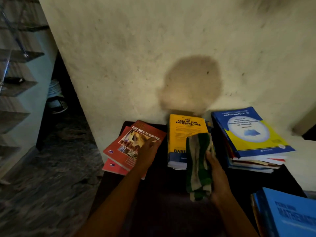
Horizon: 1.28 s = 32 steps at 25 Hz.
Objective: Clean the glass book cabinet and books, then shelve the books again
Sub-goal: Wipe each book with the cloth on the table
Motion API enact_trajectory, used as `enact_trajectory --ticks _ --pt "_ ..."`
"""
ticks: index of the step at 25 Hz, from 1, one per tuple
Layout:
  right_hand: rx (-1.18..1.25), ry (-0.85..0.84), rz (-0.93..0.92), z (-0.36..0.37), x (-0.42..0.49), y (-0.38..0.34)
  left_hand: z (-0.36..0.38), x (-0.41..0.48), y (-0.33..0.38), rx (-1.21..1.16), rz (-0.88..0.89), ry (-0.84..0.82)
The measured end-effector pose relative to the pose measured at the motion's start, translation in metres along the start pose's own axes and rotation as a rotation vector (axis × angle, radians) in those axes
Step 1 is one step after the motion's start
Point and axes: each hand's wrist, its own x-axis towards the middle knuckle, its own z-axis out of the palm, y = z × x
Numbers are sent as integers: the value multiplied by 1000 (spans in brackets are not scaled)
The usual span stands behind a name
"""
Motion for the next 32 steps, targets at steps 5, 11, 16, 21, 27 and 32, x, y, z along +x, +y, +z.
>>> enact_trajectory --ticks 5,11,16,21,27,32 --pt "353 -68 136 -32 -6 -1 55 4 15 -111 -86 -82" --pt "411 -39 158 -34 -31 -2 33 -7 13 -137 -158 -52" --pt "199 121 81 -27 -53 0 -13 -61 10 -136 -51 25" --pt "-58 -50 -182 6 -84 16 -87 -146 -53 -386 -240 -102" --pt "-336 -154 -177 39 -90 74 -118 -193 -119 -304 -396 -106" --pt "-557 -54 -221 52 -70 115 -118 -195 -143 -544 -540 113"
